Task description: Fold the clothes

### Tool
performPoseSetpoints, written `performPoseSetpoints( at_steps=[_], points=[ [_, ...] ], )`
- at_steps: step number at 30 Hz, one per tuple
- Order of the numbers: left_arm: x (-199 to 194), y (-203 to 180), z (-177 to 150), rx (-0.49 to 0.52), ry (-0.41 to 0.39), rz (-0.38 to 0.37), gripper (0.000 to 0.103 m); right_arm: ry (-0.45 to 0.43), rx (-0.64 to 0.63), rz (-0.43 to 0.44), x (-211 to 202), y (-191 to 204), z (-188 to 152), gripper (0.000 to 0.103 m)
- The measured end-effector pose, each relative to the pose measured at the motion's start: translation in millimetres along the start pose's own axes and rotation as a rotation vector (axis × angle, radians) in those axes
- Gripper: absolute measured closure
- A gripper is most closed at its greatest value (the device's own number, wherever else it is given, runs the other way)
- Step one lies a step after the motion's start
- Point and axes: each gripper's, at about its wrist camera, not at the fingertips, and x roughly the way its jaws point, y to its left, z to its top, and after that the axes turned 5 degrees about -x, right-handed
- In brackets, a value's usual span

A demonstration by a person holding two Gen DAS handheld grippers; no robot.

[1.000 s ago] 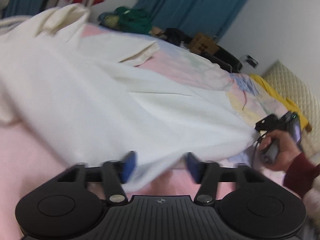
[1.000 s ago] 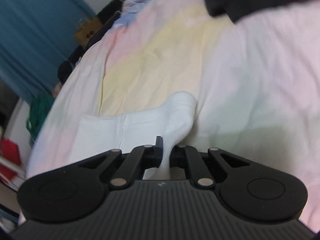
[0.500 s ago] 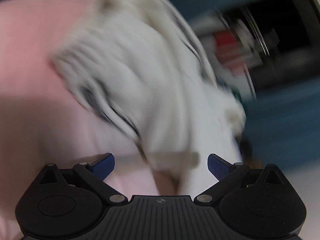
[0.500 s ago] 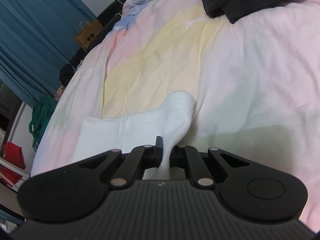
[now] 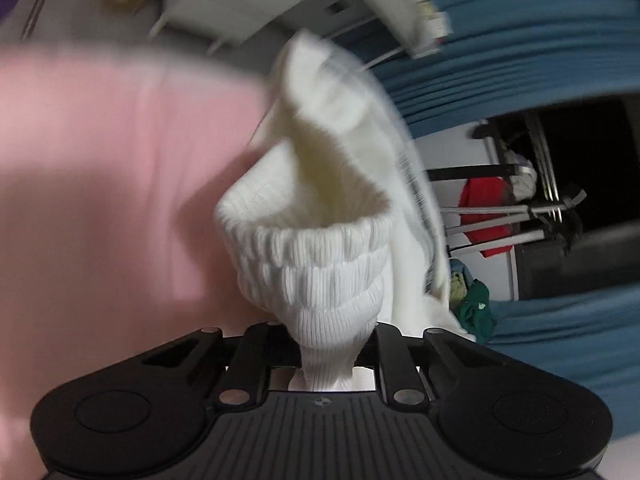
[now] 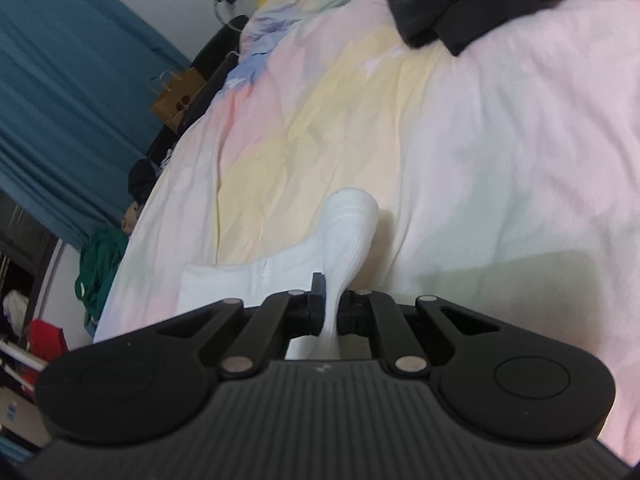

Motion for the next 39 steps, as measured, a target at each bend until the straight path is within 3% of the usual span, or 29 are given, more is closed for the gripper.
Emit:
performPoseSetpoints(
  at_steps=[5, 9, 12, 18, 20, 23, 25, 27, 29, 30, 31, 32, 33, 36, 39],
  points=[
    [-59.9, -26.7, 57.0, 0.066, 0.000, 0.012, 0.091, -0.069, -0.055, 0.024, -12.9, 8.6, 4.1, 0.098],
    [-95.1, -27.9, 93.3, 0.070, 0.072, 0.041, 0.092, -0.190, -0.113, 0.015, -35.2, 16.3, 10.9, 0.098],
    [-105.3, -16.2, 104.3, 0.134, 0.105, 0.099, 0.091, -0.258, -0.122, -0.028, -50.6, 13.7, 17.1, 0.098],
    [-100.7, 36.0, 94.3, 0.242, 0.185, 0.296, 0.090, -0.046, -0.122, -0.223, -21.6, -17.6, 10.7, 0.097],
    [-96.5, 44.0, 90.1, 0.274, 0.189, 0.315, 0.087, 0.019, -0.124, -0.272, -12.3, -27.1, 8.8, 0.097],
    [-95.2, 43.8, 88.3, 0.293, 0.200, 0.297, 0.082, 0.024, -0.155, -0.259, -12.0, -26.9, 9.4, 0.096],
    [-100.7, 38.8, 85.9, 0.336, 0.204, 0.279, 0.074, 0.016, -0.167, -0.254, -15.7, -20.7, 8.7, 0.095],
    [-106.3, 30.2, 81.9, 0.405, 0.205, 0.284, 0.056, -0.008, -0.171, -0.245, -19.8, -14.7, 9.3, 0.093],
    [-116.9, 19.7, 74.5, 0.481, 0.198, 0.290, 0.044, -0.030, -0.181, -0.250, -23.5, -8.6, 11.6, 0.088],
    [-123.0, 13.9, 70.2, 0.520, 0.184, 0.284, 0.032, -0.045, -0.188, -0.248, -27.1, -5.4, 12.5, 0.078],
    [-129.1, 8.0, 65.8, 0.559, 0.167, 0.278, 0.027, -0.066, -0.196, -0.238, -33.0, -2.0, 12.6, 0.060],
    [-135.7, 2.2, 61.5, 0.599, 0.140, 0.271, 0.018, -0.092, -0.206, -0.227, -39.2, 2.0, 12.5, 0.051],
    [-142.9, -3.7, 56.4, 0.639, 0.107, 0.264, 0.017, -0.125, -0.220, -0.215, -45.8, 7.1, 12.0, 0.036],
    [-162.2, -22.5, 39.4, 0.743, 0.027, 0.228, 0.011, -0.216, -0.258, -0.167, -68.1, 25.9, 11.3, 0.032],
    [-171.8, -43.1, 21.1, 0.804, -0.029, 0.163, 0.007, -0.238, -0.302, -0.043, -92.4, 51.8, 4.0, 0.032]
  ],
)
